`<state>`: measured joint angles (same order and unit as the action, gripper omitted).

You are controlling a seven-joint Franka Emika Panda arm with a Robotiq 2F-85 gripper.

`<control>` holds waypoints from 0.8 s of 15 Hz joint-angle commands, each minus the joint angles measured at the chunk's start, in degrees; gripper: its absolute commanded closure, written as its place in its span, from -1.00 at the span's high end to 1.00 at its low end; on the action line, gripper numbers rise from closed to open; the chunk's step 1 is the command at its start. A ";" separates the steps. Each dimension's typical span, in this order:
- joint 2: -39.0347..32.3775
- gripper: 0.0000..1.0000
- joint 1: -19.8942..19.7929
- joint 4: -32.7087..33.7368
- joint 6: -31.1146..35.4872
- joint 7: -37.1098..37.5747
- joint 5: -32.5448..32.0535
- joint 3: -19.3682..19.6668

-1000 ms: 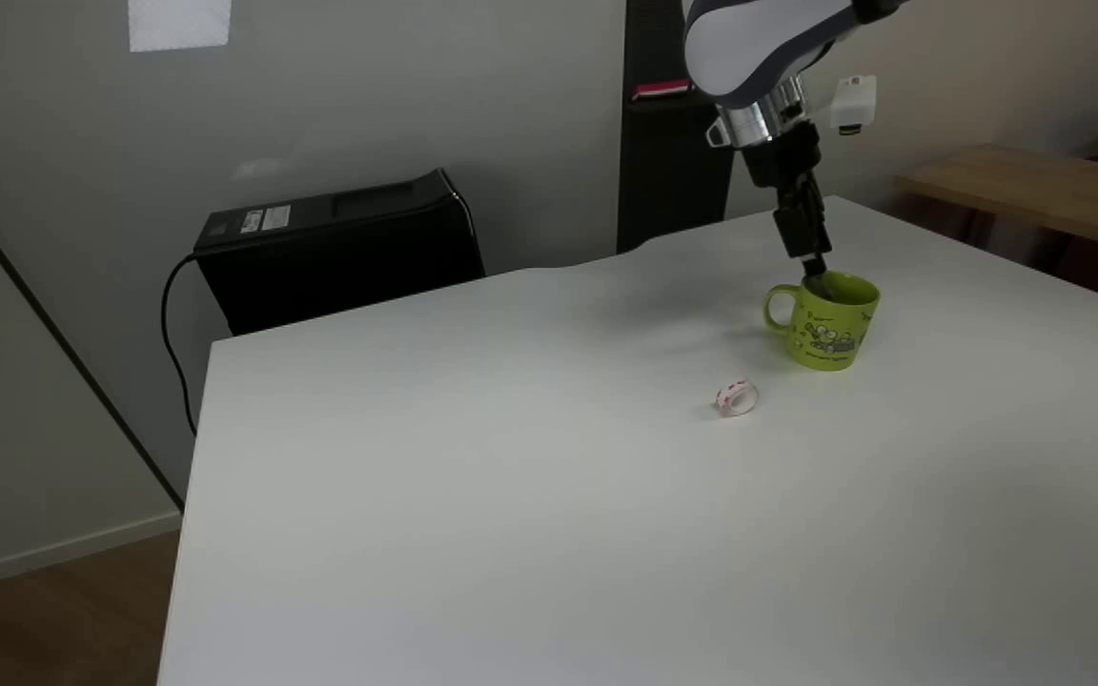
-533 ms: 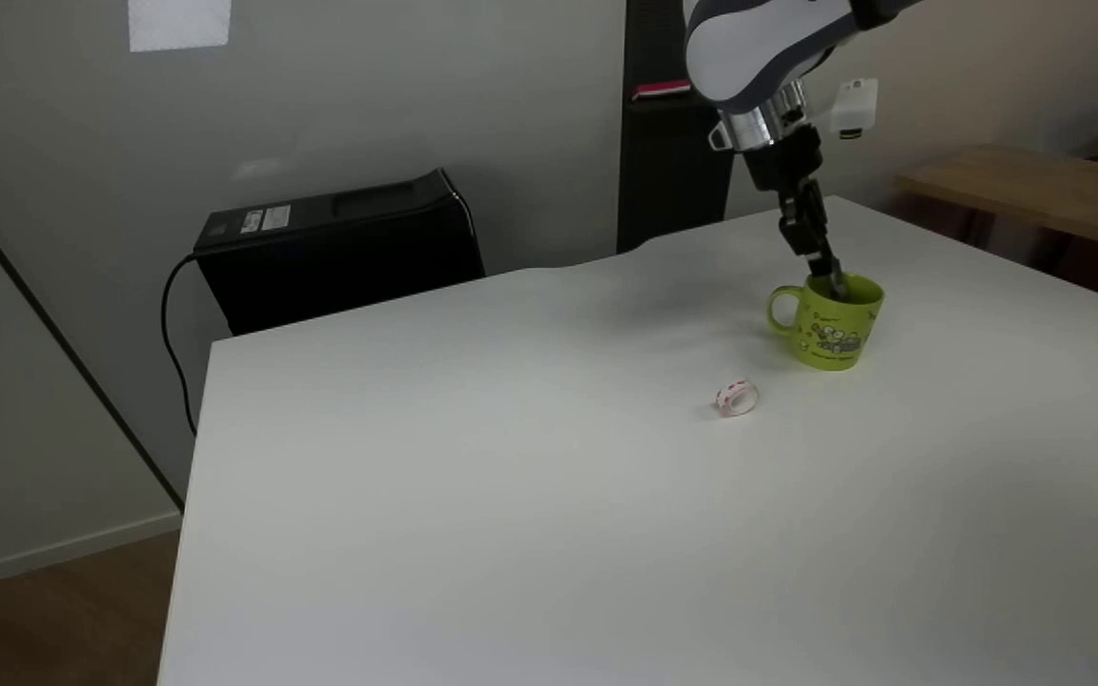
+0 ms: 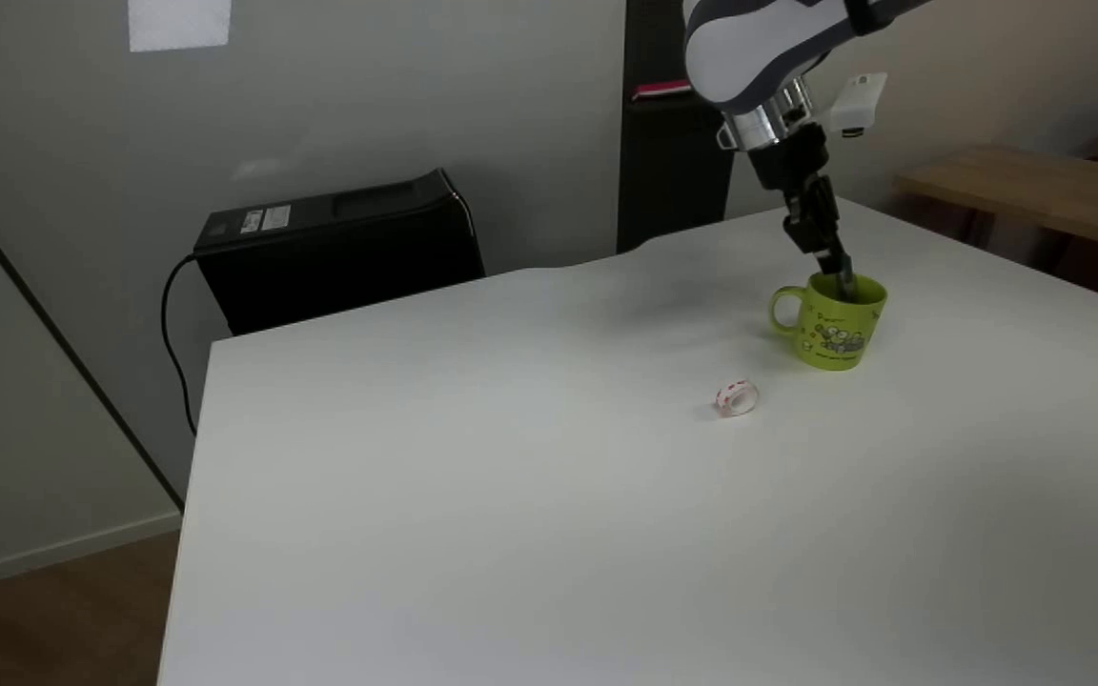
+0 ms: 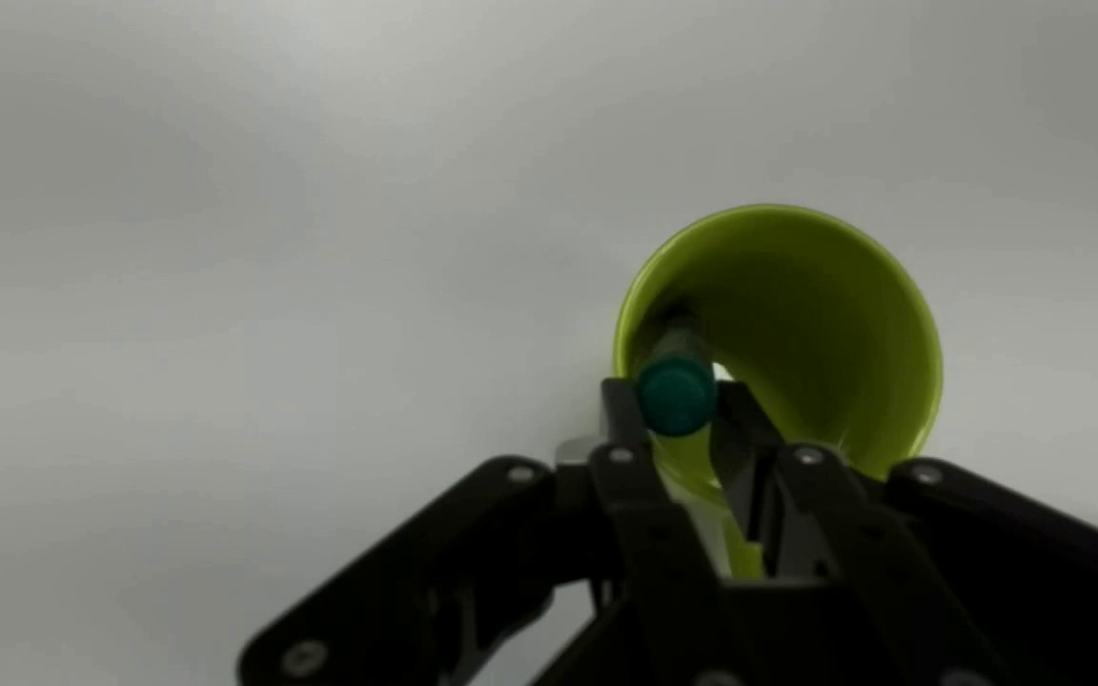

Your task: Remove the marker out of the cup and put it on the table

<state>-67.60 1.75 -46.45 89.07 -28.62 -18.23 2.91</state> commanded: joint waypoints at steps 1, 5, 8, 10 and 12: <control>-2.07 -0.88 0.06 8.31 -7.35 4.83 0.55 1.47; -1.63 -0.88 -0.56 13.66 -15.04 8.58 1.40 2.08; -1.57 -0.88 -1.17 16.44 -19.03 10.92 1.75 2.25; -1.55 -0.88 -1.72 17.37 -21.16 12.28 2.13 1.99; -1.48 -0.88 -2.21 17.94 -22.88 13.39 3.07 1.50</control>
<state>-67.57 0.28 -32.67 69.63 -18.47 -17.25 4.55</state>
